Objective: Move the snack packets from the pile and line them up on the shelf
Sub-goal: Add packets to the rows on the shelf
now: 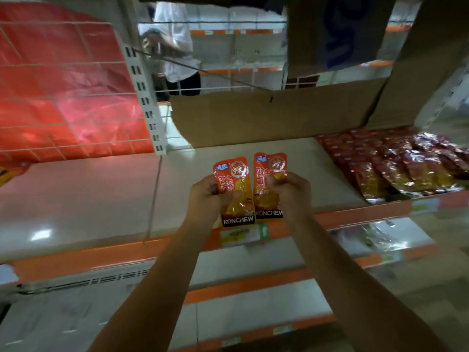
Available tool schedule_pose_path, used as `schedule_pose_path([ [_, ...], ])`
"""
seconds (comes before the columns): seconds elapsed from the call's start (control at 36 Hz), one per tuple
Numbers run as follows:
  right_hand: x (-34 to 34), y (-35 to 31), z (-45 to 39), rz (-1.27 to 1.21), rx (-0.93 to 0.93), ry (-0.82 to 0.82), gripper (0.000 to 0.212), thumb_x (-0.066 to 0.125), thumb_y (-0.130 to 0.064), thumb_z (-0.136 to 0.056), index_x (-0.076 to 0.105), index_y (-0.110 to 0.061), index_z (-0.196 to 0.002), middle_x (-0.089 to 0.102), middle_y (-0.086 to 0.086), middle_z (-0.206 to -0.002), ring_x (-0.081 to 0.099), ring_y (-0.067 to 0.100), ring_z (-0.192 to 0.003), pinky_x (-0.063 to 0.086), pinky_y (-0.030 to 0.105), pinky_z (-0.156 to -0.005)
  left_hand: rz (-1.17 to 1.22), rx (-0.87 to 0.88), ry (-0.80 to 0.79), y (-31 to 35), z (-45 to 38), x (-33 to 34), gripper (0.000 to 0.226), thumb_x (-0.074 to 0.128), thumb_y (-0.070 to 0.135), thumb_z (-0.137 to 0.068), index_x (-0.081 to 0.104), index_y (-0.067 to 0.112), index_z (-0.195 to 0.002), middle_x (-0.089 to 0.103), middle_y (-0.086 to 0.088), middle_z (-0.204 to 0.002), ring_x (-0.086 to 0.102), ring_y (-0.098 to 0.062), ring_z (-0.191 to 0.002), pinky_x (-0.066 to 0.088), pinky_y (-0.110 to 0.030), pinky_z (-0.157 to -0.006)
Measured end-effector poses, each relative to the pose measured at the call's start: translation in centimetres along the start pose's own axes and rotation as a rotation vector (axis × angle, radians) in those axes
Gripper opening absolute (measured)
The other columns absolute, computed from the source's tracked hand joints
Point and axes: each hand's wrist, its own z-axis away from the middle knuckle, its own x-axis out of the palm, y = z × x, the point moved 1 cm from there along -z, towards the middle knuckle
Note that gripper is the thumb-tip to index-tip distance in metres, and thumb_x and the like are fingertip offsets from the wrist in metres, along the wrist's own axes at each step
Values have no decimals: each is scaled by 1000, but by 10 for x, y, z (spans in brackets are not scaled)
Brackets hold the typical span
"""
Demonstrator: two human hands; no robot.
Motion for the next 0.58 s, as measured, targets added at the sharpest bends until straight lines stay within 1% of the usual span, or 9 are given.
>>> schedule_pose_path([
  [0.06,-28,2,-19,27,-28,-16,2,67,1,-80,67,-2,-81,64,-1,-68,61,9,-64,51,21,-61,14,-4,11,-3,-9,33,31,67,-13,-72,66,12,-91,72,3,-81,70,-11,-72,56,-24,-65],
  [0.14,-68,4,-50,104,-101,-43,11,68,-4,-80,67,7,-83,62,5,-67,57,11,-65,45,23,-62,39,-6,26,-6,-22,82,34,67,-14,-72,67,11,-95,71,-3,-89,69,-12,-76,57,-24,-67],
  [0.22,-99,3,-81,199,-176,-91,10,69,-9,-81,67,0,-85,66,8,-74,57,14,-71,46,26,-67,49,-21,87,-12,-35,123,34,67,-13,-72,67,11,-97,71,-7,-94,69,-22,-86,56,-35,-77],
  [0.28,-112,0,-99,307,-251,-106,10,66,-10,-83,63,-8,-93,61,-4,-77,55,5,-69,42,12,-59,57,-50,108,-18,-42,143,35,67,-11,-74,65,9,-103,71,-9,-99,67,-27,-92,54,-43,-84],
  [0.31,-116,-2,-106,338,-277,-116,18,64,-9,-85,58,-15,-102,58,-11,-81,53,0,-72,38,5,-57,41,-64,112,-21,-46,151,37,67,-9,-75,64,8,-107,70,-10,-103,67,-29,-95,53,-47,-87],
  [0.33,-118,-5,-113,345,-287,-133,29,61,-6,-87,52,-20,-111,56,-13,-88,54,-1,-77,37,4,-59,16,-75,114,-22,-49,158,38,67,-8,-76,63,9,-109,69,-10,-105,66,-29,-98,51,-49,-89],
  [0.42,-122,-9,-137,385,-329,-164,59,55,6,-85,38,-16,-137,57,-2,-113,56,13,-105,40,14,-82,-13,-84,152,-26,-57,169,36,68,-7,-75,64,14,-104,70,-10,-104,67,-28,-96,51,-52,-90],
  [0.47,-124,-11,-154,472,-355,-169,73,52,10,-83,25,-16,-146,54,10,-128,51,23,-119,38,21,-92,-72,-67,175,-26,-61,174,34,68,-4,-76,64,13,-106,70,-10,-103,67,-27,-96,51,-50,-90],
  [0.58,-130,-13,-187,592,-319,-241,83,55,8,-82,14,-18,-149,49,16,-134,49,28,-121,38,28,-95,-176,-51,190,-29,-70,180,37,69,-1,-77,62,6,-112,69,-9,-105,66,-24,-98,51,-45,-91],
])
